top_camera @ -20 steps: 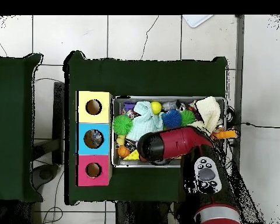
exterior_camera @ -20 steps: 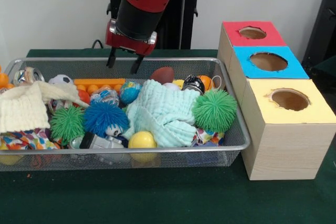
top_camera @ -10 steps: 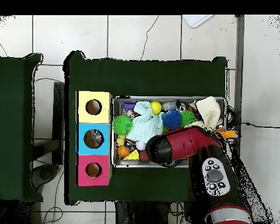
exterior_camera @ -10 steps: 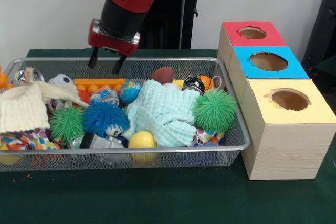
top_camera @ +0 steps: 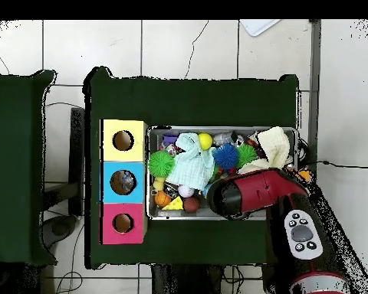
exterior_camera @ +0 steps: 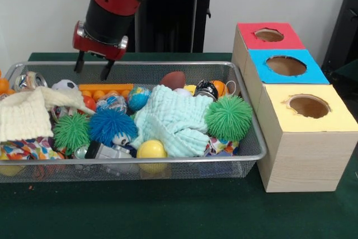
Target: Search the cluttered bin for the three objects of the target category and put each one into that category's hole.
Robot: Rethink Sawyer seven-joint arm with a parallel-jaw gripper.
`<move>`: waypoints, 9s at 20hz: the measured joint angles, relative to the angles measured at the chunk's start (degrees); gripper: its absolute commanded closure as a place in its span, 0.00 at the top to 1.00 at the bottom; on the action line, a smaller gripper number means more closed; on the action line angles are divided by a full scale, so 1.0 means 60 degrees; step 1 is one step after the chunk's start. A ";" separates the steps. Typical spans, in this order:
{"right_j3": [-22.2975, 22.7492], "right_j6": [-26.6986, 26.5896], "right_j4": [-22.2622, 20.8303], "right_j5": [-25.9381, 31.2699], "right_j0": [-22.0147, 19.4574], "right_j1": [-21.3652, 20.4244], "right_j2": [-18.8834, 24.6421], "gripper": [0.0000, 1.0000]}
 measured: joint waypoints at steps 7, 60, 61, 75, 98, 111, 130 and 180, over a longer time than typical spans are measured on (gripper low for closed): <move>-0.0480 0.0000 0.0004 -0.0002 0.0085 0.0612 0.0095 1.00; -0.1698 0.0000 0.1022 0.0859 0.0635 0.1430 0.0957 1.00; -0.1785 0.0000 0.0946 0.0859 0.0638 0.1550 0.0953 1.00; -0.2323 -0.0002 0.0515 0.0982 0.0682 0.2070 0.0875 1.00; -0.2365 0.0000 0.0766 0.2553 0.0395 0.1936 0.0880 1.00; -0.2410 0.0000 0.0801 0.2557 0.0154 0.2268 0.0942 1.00; -0.1849 0.0000 0.0833 0.2555 -0.0262 0.1707 0.1353 1.00; -0.2536 -0.0004 -0.0799 0.3073 0.0268 0.2571 0.1135 0.00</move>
